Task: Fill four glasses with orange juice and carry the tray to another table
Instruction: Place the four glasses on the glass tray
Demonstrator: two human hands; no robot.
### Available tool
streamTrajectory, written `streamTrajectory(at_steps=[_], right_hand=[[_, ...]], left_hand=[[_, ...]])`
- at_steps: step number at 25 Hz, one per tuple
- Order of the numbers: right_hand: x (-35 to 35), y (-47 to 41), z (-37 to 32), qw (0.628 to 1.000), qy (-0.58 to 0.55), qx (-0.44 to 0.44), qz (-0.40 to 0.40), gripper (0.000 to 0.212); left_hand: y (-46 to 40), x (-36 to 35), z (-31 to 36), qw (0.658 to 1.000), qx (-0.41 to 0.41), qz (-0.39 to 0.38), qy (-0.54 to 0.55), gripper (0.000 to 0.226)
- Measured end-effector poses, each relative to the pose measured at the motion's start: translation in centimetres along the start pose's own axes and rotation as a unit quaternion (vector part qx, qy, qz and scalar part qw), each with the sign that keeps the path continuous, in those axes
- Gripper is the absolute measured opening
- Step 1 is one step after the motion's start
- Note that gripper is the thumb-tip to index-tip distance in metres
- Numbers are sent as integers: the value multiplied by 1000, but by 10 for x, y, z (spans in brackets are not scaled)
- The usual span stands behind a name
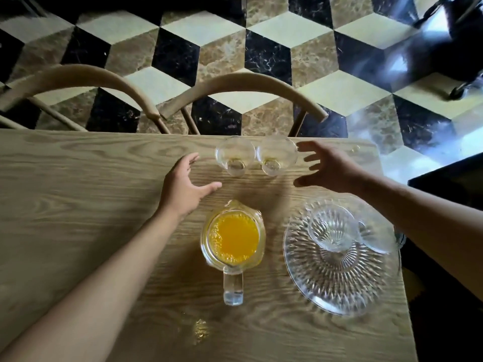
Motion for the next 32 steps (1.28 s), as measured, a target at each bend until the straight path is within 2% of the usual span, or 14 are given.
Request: streamTrajectory(at_steps=[6,10,14,19,24,32], right_hand=[[-18,-14,1,998,-55,-4,9,90],[-24,-20,0,998,-68,9,2,94],[-30,-26,-5,996,-82,21,2,95],[-34,-27,-1,990,-138,19,-2,87],[-32,-23,-4,987,-152,40,16,86],[8,5,-25,984,-167,35,48,82]], left_hand=[[-14,-34,0,997,-20,-28,64,104],[-14,-50,5,994,-23,-51,99,98],[-12,-51,6,991,-14,-34,132,90],[-12,-47,10,992,-17,-4,127,80],[-10,-50,19,992,-26,-5,127,73],[5,-33,62,991,-59,-7,121,70]])
Point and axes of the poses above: each hand's wrist, its own y-axis away from the middle knuckle, its own x-axis out of the back of the hand, z = x × y, the point moved 7 cm from there along -y, towards the middle knuckle, and after that the axes turned 12 degrees about y, right-handed, at the moved point
